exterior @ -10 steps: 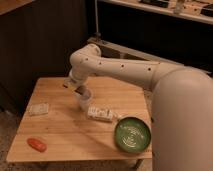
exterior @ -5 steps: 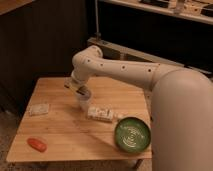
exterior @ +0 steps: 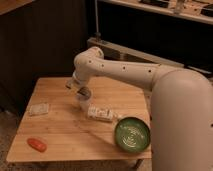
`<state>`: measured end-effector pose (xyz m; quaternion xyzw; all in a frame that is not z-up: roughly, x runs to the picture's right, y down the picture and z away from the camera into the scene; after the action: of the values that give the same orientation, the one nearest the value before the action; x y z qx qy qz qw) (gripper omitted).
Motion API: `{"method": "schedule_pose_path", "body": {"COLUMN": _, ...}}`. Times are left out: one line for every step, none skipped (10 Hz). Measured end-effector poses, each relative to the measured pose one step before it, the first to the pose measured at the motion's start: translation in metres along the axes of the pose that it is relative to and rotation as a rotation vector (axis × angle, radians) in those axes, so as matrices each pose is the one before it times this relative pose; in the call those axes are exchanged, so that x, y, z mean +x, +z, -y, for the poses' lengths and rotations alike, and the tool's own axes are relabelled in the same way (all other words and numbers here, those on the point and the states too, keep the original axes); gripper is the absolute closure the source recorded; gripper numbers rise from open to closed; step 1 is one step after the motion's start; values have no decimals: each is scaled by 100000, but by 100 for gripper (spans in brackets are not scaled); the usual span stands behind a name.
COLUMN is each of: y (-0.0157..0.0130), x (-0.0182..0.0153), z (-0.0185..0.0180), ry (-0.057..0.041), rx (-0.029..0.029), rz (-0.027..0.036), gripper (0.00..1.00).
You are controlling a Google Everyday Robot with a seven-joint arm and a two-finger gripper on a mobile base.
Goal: Place the eraser in the ceramic cup
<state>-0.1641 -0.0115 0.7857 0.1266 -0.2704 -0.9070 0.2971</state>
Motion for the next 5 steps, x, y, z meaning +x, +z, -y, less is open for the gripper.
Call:
{"method": "schedule_pose_path", "body": {"y": 78, "x": 3, "z": 42, "ry": 162, "rx": 11, "rz": -47, "gripper": 69}}
{"method": "schedule_pose_path", "body": {"y": 121, "x": -184, "z": -108, "ry": 280, "rx": -195, "rz": 160, "gripper": 61}}
{"method": "schedule_pose_path", "body": {"y": 79, "x": -36, "z": -6, "ry": 63, "rx": 81, "rz": 69, "gripper": 59}}
{"method": "schedule_pose_path", "body": {"y": 94, "x": -31, "z": -1, "ry": 65, "rx": 126, "rz": 61, "gripper": 59}}
{"method": "schedule_pose_path", "body": {"y": 94, "x": -186, "z": 47, "ry": -191, "rx": -41, "rz": 82, "gripper": 59}}
